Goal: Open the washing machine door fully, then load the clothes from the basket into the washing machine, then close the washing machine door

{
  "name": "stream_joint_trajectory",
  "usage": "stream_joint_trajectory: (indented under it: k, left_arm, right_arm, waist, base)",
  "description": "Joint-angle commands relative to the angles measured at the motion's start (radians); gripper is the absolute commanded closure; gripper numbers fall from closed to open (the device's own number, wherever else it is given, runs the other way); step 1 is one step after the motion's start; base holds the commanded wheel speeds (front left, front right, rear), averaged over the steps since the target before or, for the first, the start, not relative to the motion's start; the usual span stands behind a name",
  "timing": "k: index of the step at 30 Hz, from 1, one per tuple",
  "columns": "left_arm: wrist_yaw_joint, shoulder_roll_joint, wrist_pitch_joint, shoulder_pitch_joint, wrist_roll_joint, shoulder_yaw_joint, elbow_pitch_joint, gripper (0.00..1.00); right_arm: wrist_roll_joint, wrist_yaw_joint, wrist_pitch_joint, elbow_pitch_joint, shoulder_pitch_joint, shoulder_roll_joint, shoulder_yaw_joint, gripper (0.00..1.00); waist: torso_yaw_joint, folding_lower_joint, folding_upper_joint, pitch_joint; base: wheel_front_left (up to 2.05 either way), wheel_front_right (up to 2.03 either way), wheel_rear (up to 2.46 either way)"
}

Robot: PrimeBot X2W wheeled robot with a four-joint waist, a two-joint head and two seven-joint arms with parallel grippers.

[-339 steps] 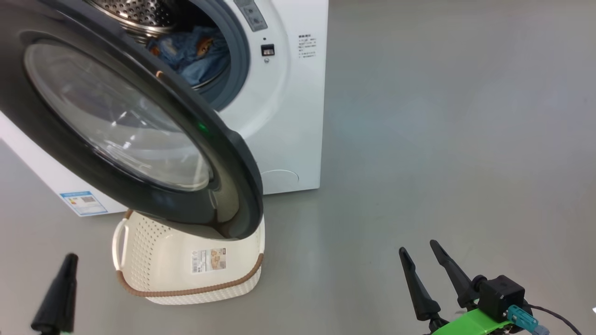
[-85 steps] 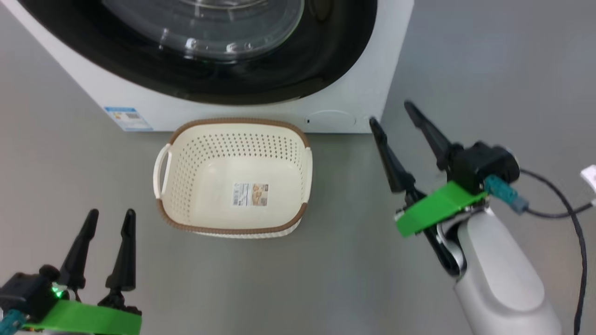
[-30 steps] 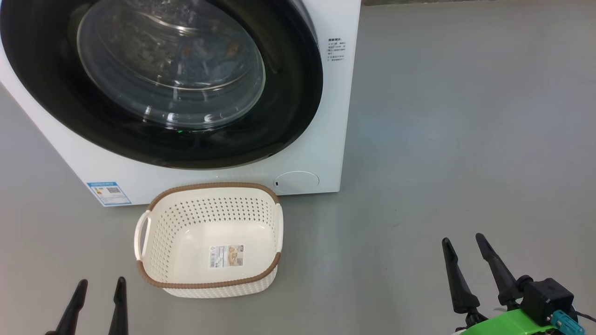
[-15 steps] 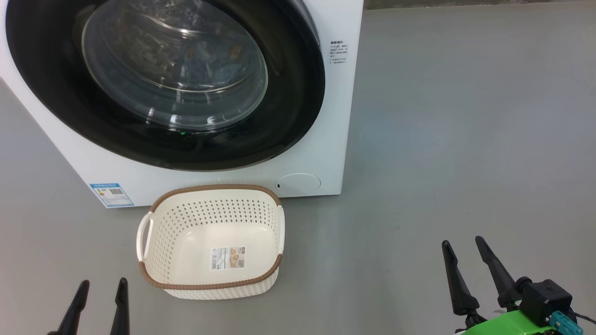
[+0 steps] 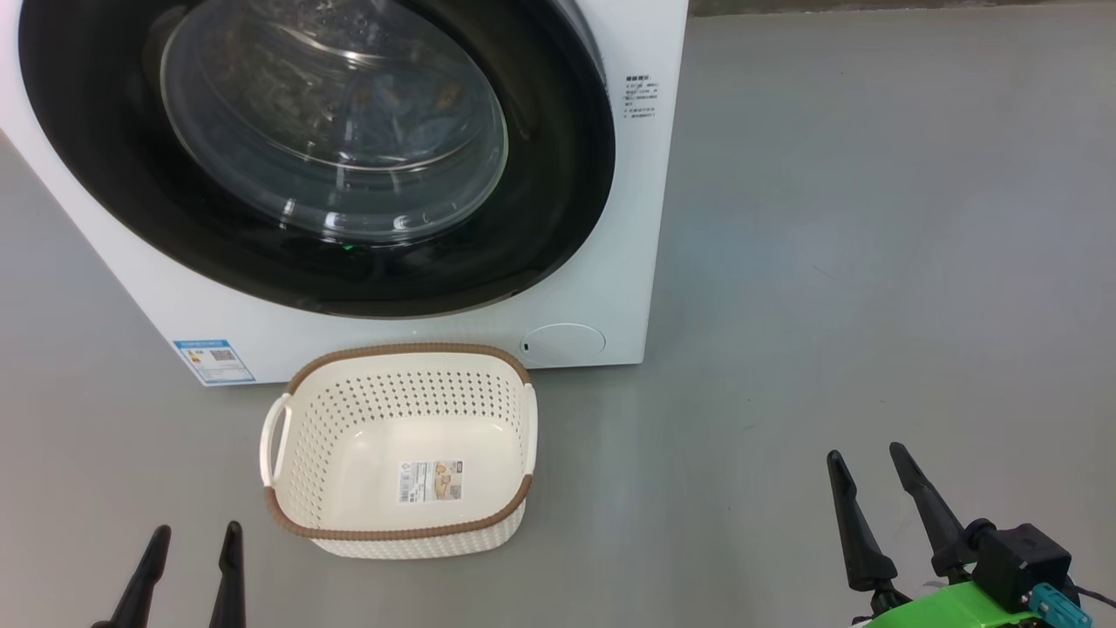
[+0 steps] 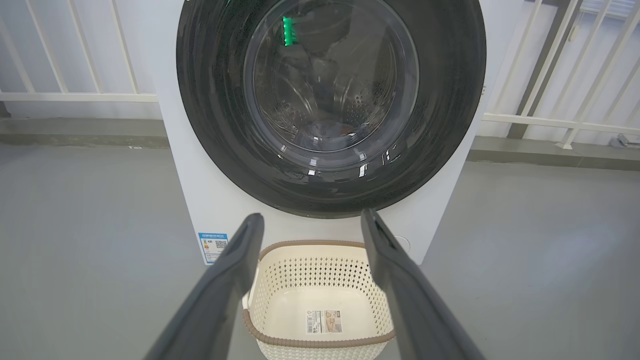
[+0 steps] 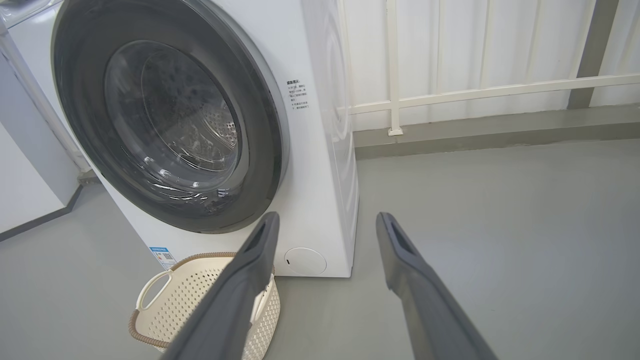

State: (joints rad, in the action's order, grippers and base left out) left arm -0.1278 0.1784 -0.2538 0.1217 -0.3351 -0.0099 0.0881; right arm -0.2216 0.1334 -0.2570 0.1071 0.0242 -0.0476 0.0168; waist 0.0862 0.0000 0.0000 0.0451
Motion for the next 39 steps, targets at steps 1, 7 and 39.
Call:
stream_joint_trajectory:
  k: [1,7,39]
  left_arm:
    - [-0.003,0.017,-0.008,-0.015,0.009,0.032,-0.026,0.00]
    - [-0.003,0.015,-0.008,-0.012,0.011,0.036,-0.027,0.00]
    - [0.001,-0.028,0.017,-0.005,-0.051,-0.026,0.037,1.00]
  right_arm:
    - [0.006,-0.003,-0.005,-0.023,-0.007,-0.003,-0.020,0.00]
    - [0.005,-0.003,-0.005,-0.023,-0.006,-0.003,-0.017,0.00]
    - [-0.055,0.000,0.011,0.046,0.000,0.001,-0.001,1.00]
  waist:
    - [0.000,0.0000,0.0000,-0.002]
    - [-0.005,0.0000,0.0000,-0.006]
    - [-0.017,0.0011,0.0000,-0.008]
  base:
    - [0.00,0.00,0.00]
    - [0.00,0.00,0.00]
    - [0.00,0.00,0.00]
